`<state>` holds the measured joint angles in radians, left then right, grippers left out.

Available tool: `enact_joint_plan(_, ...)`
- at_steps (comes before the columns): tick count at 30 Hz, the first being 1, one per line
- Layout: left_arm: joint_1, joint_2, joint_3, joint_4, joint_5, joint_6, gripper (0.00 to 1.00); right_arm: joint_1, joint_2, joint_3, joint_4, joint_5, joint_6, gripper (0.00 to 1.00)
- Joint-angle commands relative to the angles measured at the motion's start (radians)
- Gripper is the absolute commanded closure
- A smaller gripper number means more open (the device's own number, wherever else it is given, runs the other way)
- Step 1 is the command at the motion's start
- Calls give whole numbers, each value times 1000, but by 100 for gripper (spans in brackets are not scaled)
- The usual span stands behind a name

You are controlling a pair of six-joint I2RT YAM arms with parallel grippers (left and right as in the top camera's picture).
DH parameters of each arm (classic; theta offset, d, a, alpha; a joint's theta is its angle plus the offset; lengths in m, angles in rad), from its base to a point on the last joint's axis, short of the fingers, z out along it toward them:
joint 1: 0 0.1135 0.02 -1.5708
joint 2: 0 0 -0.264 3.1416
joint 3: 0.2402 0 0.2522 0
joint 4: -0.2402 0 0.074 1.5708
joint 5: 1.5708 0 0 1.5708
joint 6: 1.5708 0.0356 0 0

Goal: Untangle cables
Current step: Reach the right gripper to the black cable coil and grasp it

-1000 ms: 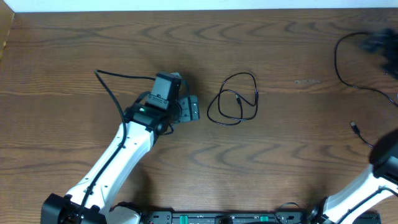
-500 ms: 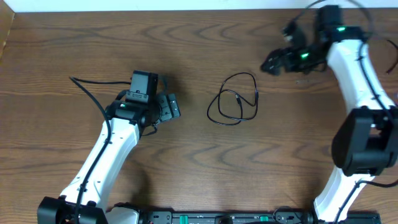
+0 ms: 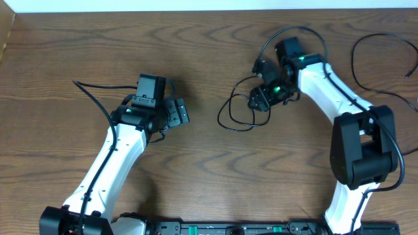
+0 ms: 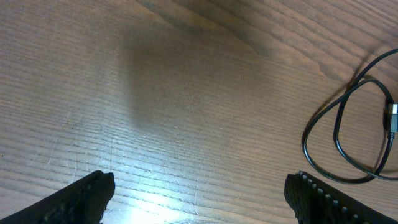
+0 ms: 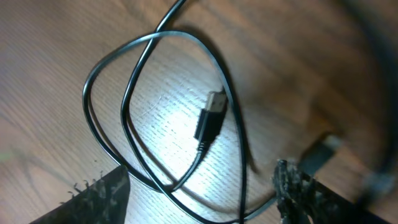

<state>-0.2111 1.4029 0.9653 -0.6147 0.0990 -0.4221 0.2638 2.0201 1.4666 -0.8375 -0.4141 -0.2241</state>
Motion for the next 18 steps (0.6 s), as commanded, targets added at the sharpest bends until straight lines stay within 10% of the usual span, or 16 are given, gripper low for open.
enact_joint_plan(1, 3, 0, -4, -2, -9, -9, 7, 34, -19, -15, 6, 44, -9, 32)
enact_joint_plan(12, 3, 0, -4, -2, -9, -9, 7, 124, -17, -99, 54, 226, 80, 44)
enact_joint_plan(18, 3, 0, -4, -2, -9, -9, 7, 130, -17, -138, 124, 319, 254, 75)
